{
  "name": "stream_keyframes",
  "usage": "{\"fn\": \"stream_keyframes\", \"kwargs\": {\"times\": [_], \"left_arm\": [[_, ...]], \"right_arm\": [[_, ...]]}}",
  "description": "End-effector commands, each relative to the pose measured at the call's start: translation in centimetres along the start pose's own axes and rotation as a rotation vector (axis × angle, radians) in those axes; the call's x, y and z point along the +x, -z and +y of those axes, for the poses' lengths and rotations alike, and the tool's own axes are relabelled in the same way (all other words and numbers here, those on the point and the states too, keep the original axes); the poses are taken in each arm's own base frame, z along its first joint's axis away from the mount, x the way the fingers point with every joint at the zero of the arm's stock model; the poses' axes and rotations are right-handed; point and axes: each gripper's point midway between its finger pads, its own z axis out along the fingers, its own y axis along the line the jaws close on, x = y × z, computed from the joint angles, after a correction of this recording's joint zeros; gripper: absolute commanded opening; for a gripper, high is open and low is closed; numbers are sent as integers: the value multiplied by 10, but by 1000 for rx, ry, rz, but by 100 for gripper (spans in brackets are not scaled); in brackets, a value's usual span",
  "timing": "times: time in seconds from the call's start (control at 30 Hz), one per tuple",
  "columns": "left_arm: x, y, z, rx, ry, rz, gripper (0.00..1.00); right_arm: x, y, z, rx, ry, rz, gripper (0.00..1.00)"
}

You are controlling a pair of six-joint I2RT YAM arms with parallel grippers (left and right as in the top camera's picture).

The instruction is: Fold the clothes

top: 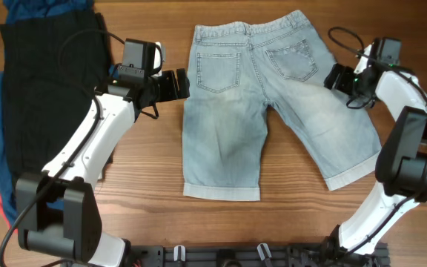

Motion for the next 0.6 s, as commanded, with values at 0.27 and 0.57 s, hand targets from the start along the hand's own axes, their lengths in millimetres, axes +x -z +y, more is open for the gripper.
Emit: {"fn": "stream_keyframes", "kwargs": {"times": [0.27,0.57], "left_arm": [[-14,2,48,-96,78,-35,100],[-21,12,95,-143,177,-45,100]], "right_arm": [[30,136,161,-340,241,218,100],[172,91,178,58,294,472,92]]}}
